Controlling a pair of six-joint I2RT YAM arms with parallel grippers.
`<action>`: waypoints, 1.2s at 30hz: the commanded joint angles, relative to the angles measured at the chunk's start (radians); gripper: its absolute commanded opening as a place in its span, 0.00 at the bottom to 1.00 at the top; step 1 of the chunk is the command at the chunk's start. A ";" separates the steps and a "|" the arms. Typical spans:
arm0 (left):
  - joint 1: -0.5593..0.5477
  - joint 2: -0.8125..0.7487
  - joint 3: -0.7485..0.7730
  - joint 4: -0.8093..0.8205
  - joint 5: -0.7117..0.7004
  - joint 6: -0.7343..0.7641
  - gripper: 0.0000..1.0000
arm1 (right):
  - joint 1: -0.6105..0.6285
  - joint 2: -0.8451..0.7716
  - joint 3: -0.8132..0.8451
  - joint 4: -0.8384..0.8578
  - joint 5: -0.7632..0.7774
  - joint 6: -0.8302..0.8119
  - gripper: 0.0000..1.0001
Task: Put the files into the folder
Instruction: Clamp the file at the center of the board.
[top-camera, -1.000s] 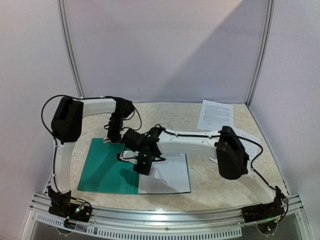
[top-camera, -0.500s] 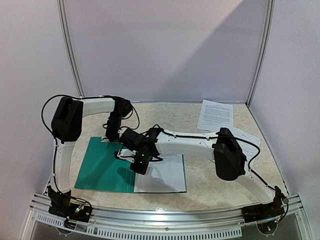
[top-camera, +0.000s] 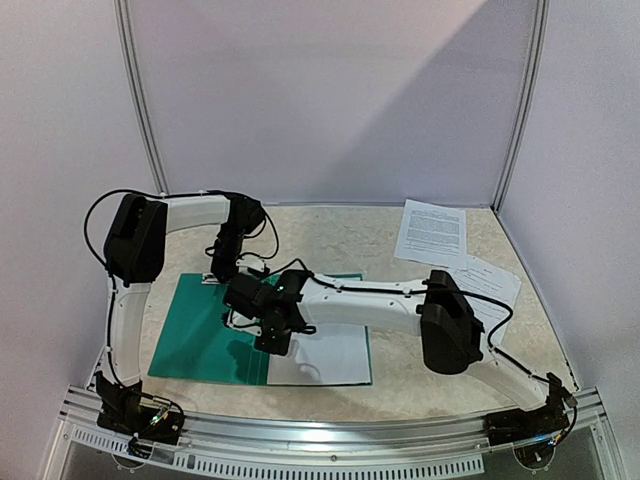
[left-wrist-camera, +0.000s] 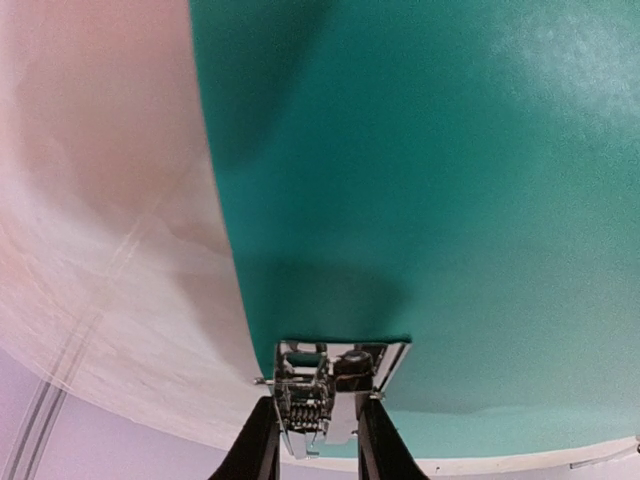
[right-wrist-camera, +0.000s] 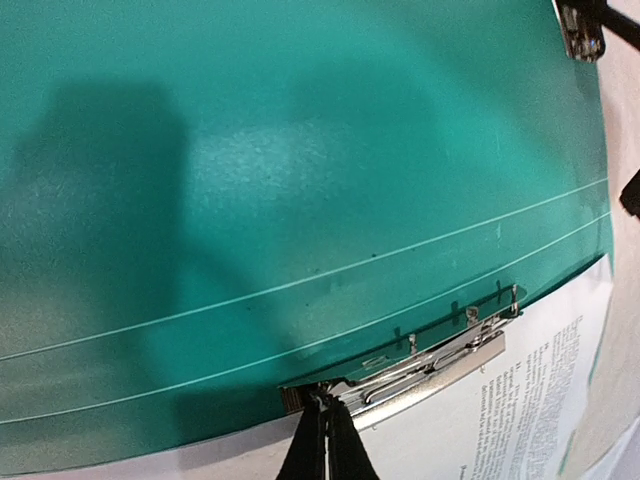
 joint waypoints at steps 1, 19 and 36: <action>-0.003 0.073 -0.021 -0.065 0.110 0.002 0.06 | 0.046 0.132 -0.082 0.040 0.177 -0.241 0.00; 0.011 0.083 0.004 -0.087 0.140 -0.004 0.06 | 0.011 -0.037 -0.211 0.329 0.051 -0.306 0.00; 0.016 0.085 0.010 -0.092 0.147 -0.008 0.06 | -0.004 -0.126 -0.274 0.340 0.111 -0.261 0.10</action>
